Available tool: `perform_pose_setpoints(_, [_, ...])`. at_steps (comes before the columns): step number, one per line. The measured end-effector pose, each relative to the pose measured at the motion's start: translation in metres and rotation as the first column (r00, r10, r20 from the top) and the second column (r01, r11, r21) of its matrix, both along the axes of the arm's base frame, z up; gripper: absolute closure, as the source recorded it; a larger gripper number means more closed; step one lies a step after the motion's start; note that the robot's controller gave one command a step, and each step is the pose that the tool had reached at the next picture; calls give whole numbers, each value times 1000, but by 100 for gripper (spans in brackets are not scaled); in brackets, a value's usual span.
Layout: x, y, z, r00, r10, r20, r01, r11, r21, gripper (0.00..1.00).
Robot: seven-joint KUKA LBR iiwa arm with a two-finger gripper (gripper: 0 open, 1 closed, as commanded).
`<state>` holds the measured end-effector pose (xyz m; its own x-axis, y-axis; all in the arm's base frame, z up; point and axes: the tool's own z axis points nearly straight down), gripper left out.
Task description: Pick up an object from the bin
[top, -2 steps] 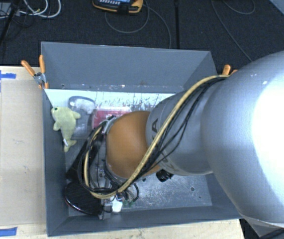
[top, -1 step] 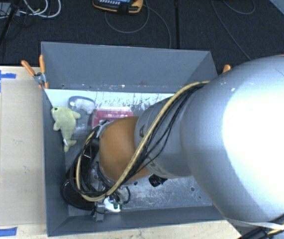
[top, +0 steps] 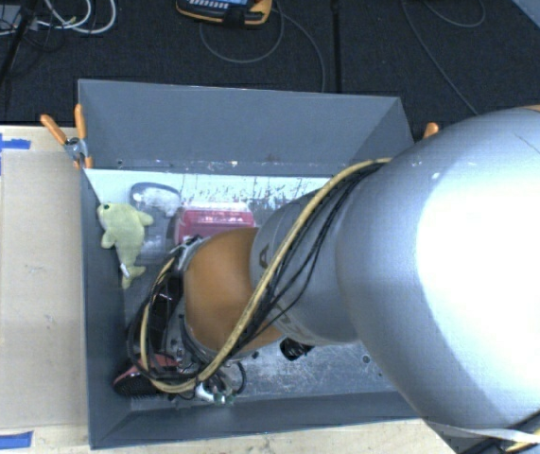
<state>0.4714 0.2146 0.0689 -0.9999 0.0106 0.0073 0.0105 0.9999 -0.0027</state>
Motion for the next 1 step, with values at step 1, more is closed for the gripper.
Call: perform_pose_setpoints(1, [0, 0, 0, 1000, -1, 0, 1, 1000, 0, 100])
